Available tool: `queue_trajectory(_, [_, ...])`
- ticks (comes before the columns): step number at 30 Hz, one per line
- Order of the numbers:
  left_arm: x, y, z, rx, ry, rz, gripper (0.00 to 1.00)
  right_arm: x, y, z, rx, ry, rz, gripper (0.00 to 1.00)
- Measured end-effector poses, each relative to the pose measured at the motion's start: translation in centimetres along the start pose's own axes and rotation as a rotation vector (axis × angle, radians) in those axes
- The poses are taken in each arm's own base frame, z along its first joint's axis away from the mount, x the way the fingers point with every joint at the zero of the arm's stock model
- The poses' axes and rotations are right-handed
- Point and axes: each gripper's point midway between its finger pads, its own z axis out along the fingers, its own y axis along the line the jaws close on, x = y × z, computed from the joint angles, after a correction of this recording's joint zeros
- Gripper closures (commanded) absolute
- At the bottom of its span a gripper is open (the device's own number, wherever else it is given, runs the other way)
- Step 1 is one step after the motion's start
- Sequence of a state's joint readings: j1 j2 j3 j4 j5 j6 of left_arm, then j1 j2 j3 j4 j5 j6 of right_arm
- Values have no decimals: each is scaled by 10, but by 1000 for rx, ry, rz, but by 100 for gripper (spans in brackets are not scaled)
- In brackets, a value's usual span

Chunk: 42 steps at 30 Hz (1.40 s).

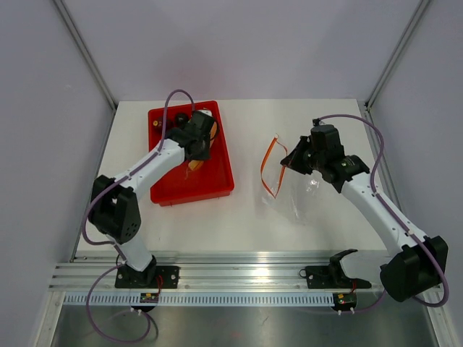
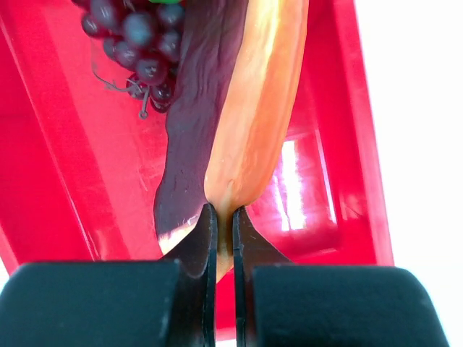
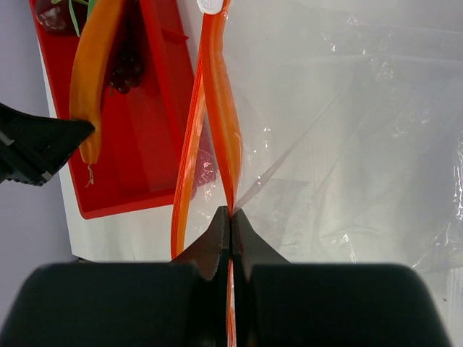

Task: Place the food in the zip-top bag and seal the zipper
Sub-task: Pick up the fake food from the bin.

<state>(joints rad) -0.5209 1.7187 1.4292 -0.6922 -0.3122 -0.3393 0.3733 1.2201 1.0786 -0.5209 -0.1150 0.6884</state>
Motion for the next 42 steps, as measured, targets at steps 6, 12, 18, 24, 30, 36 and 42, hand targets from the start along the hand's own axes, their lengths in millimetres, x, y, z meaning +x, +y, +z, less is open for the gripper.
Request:
queue_trajectory(6, [-11,3,-27,128,-14,-64,100,-2,3,-6,-14,-15,-4,100])
queue_trajectory(12, [-4,17,-39,266,20,-194,100,3,-2,-5,-5,-5,-3,100])
queue_trajectory(18, [0,31,-50,353,43,-330,100,5,-3,-8,-8,-9,-4,100])
queue_trajectory(24, [6,36,-45,465,107,-521,100,5,-3,-8,-9,-8,-5,100])
queue_trajectory(30, [32,38,-26,498,185,-660,61,7,-5,-8,-6,-5,-4,100])
queue_trajectory(36, [46,39,-12,453,237,-700,1,7,-5,-7,-6,-3,-7,100])
queue_trajectory(42, [42,49,-7,381,209,-694,5,8,-7,-5,0,3,-12,100])
